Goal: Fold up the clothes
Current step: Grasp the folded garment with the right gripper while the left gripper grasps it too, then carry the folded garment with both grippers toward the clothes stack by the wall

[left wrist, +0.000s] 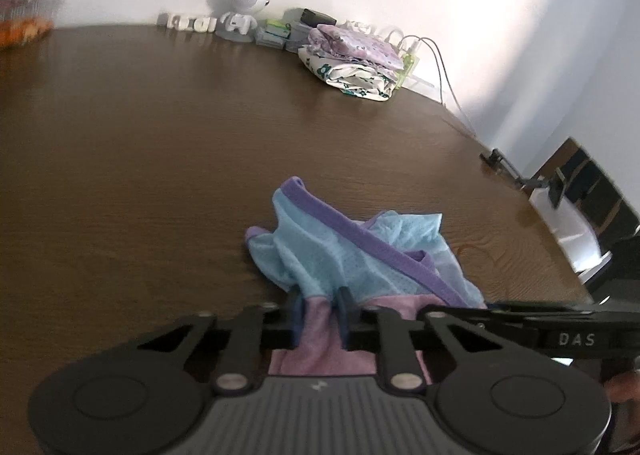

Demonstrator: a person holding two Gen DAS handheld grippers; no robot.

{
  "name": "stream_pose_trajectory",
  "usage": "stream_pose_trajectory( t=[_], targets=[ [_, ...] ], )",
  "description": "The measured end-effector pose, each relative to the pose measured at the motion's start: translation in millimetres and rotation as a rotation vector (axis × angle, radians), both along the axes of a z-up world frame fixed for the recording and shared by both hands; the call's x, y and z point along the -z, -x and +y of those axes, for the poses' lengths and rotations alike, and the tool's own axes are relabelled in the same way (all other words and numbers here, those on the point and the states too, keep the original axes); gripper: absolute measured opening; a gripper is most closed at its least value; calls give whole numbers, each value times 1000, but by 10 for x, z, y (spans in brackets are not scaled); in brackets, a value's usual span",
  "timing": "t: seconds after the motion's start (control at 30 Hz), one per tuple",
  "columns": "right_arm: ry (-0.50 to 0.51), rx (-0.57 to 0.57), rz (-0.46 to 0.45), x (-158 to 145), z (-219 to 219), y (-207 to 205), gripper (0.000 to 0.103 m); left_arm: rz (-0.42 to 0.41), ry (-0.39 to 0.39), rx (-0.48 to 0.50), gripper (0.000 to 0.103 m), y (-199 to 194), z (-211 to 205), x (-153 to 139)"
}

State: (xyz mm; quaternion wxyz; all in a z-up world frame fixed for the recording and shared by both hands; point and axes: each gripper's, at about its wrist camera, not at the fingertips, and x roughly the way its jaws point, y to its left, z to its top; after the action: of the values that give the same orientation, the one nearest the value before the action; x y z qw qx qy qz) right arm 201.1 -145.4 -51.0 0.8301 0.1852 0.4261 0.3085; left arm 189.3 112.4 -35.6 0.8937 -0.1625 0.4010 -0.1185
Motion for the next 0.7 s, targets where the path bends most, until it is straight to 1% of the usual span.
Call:
stream_pose_trajectory(
  t=[0.1, 0.23, 0.3, 0.53, 0.7],
  targets=[
    [-25, 3, 13, 14, -40, -23, 17, -1, 44, -13, 8, 15, 34, 21],
    [-25, 1, -7, -53, -62, -32, 16, -14, 65, -15, 6, 29, 16, 1],
    [-24, -1, -22, -99, -71, -35, 16, -26, 69, -10, 4, 21, -16, -41],
    [-23, 6, -80, -289, -123, -80, 15, -84, 66, 6, 4, -42, -148, -237],
    [-28, 10, -103, -376, -180, -133, 15, -103, 66, 13, 3, -95, -206, -327]
  ],
)
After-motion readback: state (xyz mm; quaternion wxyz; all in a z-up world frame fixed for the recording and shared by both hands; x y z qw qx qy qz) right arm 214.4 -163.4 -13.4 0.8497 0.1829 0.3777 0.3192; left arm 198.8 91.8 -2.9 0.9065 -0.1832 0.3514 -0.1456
